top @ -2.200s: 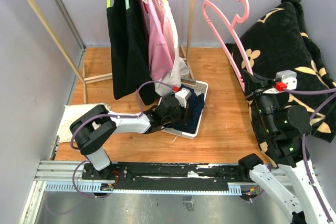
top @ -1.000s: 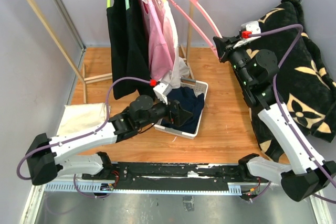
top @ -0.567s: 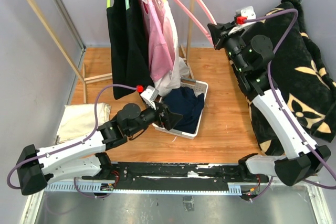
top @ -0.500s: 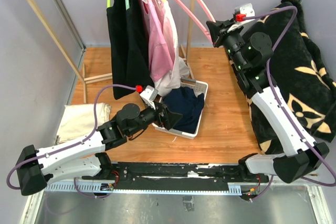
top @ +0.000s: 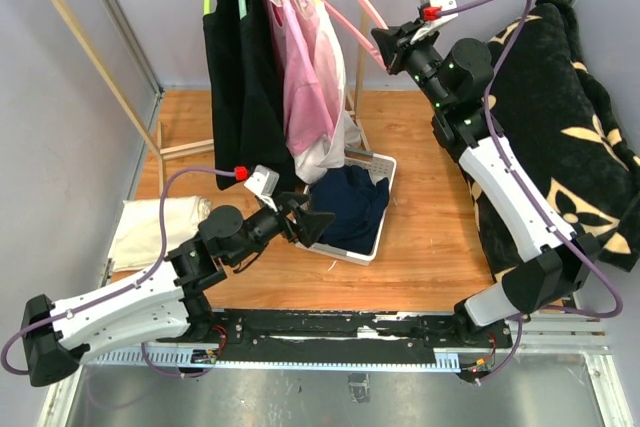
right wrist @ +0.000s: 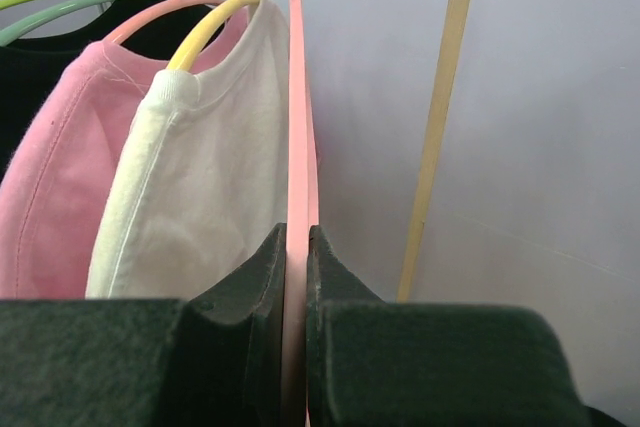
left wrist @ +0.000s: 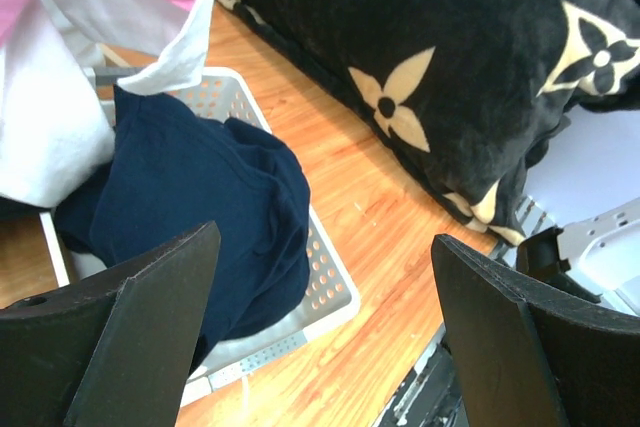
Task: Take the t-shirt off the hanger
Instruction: Place the hanger on the clothesline.
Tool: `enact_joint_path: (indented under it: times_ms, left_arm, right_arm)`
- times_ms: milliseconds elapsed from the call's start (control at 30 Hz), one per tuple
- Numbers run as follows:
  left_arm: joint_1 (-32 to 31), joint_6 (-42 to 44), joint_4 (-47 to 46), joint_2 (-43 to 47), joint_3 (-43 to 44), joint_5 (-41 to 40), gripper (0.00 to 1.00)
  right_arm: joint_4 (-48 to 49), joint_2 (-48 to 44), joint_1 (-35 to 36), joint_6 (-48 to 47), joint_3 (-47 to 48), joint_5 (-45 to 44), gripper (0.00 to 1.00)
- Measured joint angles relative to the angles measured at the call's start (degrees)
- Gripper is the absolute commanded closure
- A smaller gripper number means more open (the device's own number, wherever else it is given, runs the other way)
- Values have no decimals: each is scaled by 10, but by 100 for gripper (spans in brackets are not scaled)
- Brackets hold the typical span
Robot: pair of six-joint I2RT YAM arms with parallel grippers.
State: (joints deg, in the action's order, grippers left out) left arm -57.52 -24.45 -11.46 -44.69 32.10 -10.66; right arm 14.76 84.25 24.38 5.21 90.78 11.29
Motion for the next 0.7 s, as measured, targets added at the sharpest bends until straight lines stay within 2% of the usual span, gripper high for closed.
enact_joint_path:
  times_ms: [300, 700]
  left_arm:
    - [0, 23, 5, 61, 0, -24, 8]
    - [0, 38, 28, 78, 0, -52, 8]
  right_arm:
    - [1, 41, 0, 10, 35, 12, 99]
    - [3, 62, -7, 30, 43, 20, 99]
